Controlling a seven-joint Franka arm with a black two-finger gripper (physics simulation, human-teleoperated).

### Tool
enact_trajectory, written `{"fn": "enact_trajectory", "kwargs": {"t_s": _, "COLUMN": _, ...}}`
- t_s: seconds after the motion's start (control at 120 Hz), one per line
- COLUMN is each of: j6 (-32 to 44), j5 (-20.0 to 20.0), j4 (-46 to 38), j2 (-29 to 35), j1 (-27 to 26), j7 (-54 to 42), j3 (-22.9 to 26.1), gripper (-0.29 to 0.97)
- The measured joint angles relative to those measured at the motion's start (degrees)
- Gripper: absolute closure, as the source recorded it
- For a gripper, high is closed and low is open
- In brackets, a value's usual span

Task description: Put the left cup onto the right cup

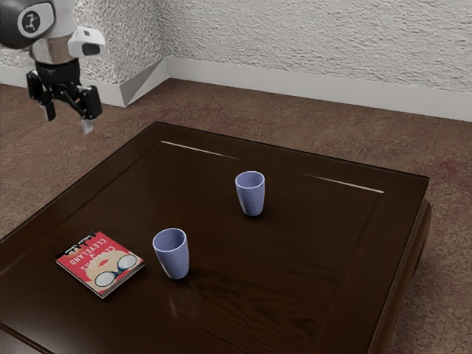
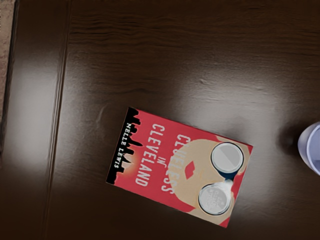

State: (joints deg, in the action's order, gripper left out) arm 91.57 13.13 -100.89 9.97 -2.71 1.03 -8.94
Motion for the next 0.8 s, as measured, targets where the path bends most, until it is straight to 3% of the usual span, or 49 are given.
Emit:
{"fn": "enact_trajectory", "kwargs": {"t_s": 0.225, "j6": 1.08, "j5": -0.47, "j4": -0.83, "j2": -2.93, "j1": 0.01, "j7": -0.79, "j3": 2.92, "gripper": 0.00}}
{"fn": "enact_trajectory", "kwargs": {"t_s": 0.3, "j6": 1.94, "j5": -2.77, "j4": -4.24, "j2": -5.59, "j1": 0.14, "j7": -0.93, "j3": 3.48, "gripper": 0.00}}
{"fn": "enact_trajectory", "kwargs": {"t_s": 0.508, "j6": 10.36, "j5": -7.08, "j4": -14.08, "j2": -11.51, "j1": 1.86, "j7": -1.22, "j3": 4.29, "gripper": 0.00}}
{"fn": "enact_trajectory", "kwargs": {"t_s": 0.8, "j6": 23.72, "j5": -9.40, "j4": -17.21, "j2": -19.58, "j1": 0.26, "j7": -1.50, "j3": 6.15, "gripper": 0.00}}
